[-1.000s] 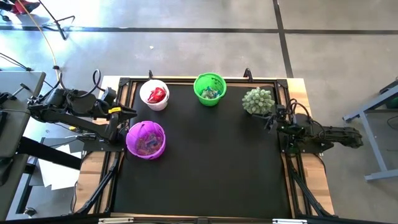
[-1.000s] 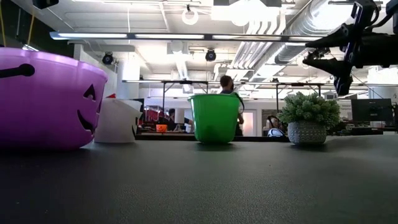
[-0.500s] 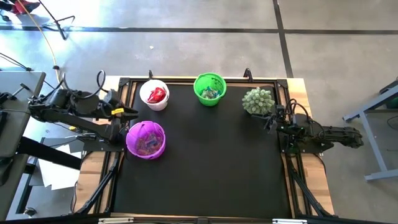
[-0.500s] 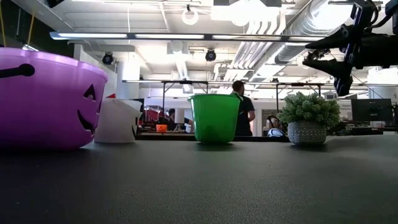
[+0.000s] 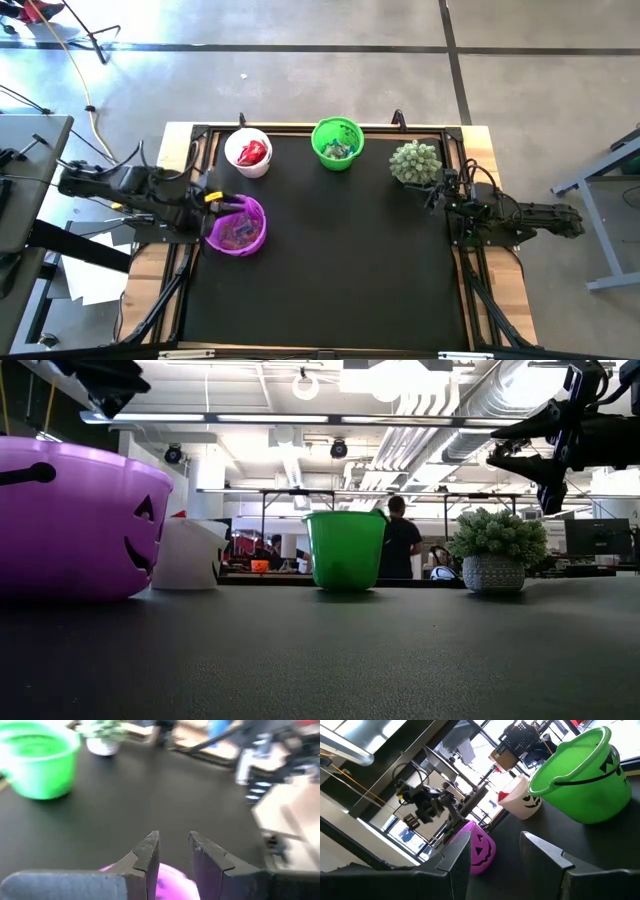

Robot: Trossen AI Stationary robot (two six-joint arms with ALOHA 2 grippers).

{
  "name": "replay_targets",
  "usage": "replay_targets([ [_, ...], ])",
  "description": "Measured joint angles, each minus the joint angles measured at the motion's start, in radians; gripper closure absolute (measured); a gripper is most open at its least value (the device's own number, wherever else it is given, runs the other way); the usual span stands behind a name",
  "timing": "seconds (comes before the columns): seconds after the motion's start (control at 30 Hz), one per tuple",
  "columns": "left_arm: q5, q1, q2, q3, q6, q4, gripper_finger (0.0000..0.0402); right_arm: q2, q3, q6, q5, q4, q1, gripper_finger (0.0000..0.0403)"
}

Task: Sort candy
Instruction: Return to Home Position

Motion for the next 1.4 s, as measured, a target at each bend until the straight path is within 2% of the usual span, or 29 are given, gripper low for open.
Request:
replay_targets([
  [0.13, 0.111, -0.012, -0.143, -0.141, -0.004, 0.139, 0.0314, 0.000, 0.000, 0.000, 0.000, -0.001, 0.000, 0.0240],
  [0.23, 0.150, -0.018, -0.232, -0.205, -0.034, 0.190, 0.0314, 0.000, 0.000, 0.000, 0.000, -0.006, 0.000, 0.0240],
  [0.37, 0.156, -0.018, -0.341, -0.274, -0.025, 0.218, 0.0314, 0.000, 0.000, 0.000, 0.000, -0.006, 0.000, 0.0240],
  [0.6, 0.153, -0.018, -0.505, -0.440, 0.032, 0.363, 0.0314, 0.000, 0.000, 0.000, 0.000, -0.007, 0.000, 0.0240],
  [0.77, 0.156, -0.017, -0.501, -0.564, 0.033, 0.577, 0.0314, 0.000, 0.000, 0.000, 0.000, -0.007, 0.000, 0.0240],
  [0.97, 0.153, -0.017, -0.503, -0.656, 0.033, 0.702, 0.0314, 0.000, 0.000, 0.000, 0.000, -0.008, 0.000, 0.0240],
  [1.17, 0.153, -0.017, -0.503, -0.671, 0.034, 0.697, 0.0314, 0.000, 0.000, 0.000, 0.000, -0.008, 0.000, 0.0240],
  [1.3, 0.146, -0.017, -0.503, -0.671, 0.025, 0.636, 0.0314, 0.000, 0.000, 0.000, 0.000, -0.008, 0.000, 0.0240],
  [1.4, 0.162, -0.017, -0.502, -0.672, -0.087, 0.633, 0.0314, 0.000, 0.000, 0.000, 0.000, -0.009, 0.000, 0.0240],
])
